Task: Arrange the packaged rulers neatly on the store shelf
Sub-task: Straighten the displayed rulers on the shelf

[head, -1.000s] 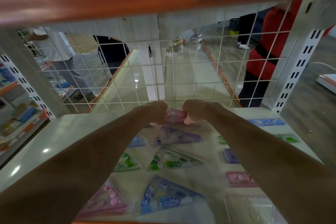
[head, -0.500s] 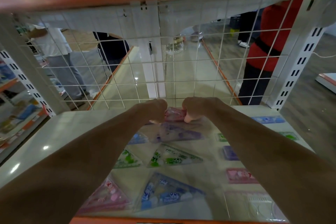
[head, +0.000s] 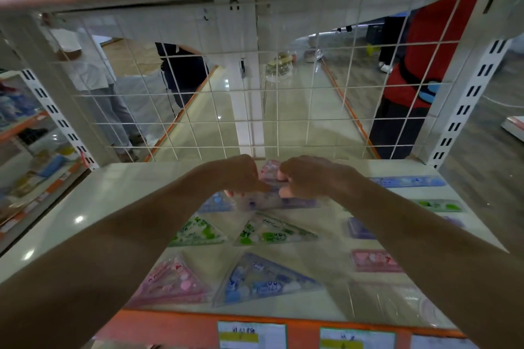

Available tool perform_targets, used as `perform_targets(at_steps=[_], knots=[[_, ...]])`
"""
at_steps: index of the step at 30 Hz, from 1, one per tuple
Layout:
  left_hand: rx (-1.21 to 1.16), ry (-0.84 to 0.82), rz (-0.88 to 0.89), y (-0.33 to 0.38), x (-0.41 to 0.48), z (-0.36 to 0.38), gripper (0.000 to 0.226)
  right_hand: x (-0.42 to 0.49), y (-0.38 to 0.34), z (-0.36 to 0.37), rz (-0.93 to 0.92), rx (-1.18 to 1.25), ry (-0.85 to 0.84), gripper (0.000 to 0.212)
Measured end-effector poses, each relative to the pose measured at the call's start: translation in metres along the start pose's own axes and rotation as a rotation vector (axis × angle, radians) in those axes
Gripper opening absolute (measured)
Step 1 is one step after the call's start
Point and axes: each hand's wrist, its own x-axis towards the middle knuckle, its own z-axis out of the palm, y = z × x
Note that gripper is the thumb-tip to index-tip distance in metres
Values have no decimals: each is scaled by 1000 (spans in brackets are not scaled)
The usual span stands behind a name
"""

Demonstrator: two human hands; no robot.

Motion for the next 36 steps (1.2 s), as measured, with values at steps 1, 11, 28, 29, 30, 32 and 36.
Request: perform_targets(at_steps=[1, 11, 28, 29, 30, 32, 36], knots=[[18, -3, -9, 1, 1, 2, 42, 2, 0, 3, 18, -8, -3, 32], [84, -14, -53, 0, 8, 12, 36, -1, -4, 9, 30, 98, -57, 44], [-211, -94, -124, -1, -3, 8, 26, -8, -9, 5, 44, 280, -92, 57], [-222, -92, -120, -1, -5, 8, 29, -9, -9, 6, 37, 301, -88, 55], [-230, -82, -111, -1, -6, 8, 30, -9, -8, 6, 28, 334, -83, 53], [-230, -42, -71, -1, -11, 8, 25, -8, -4, 9, 6, 379, -73, 44], [-198, 107, 54, 3, -20, 5, 14, -9, 6, 5, 27, 347, -19, 17]])
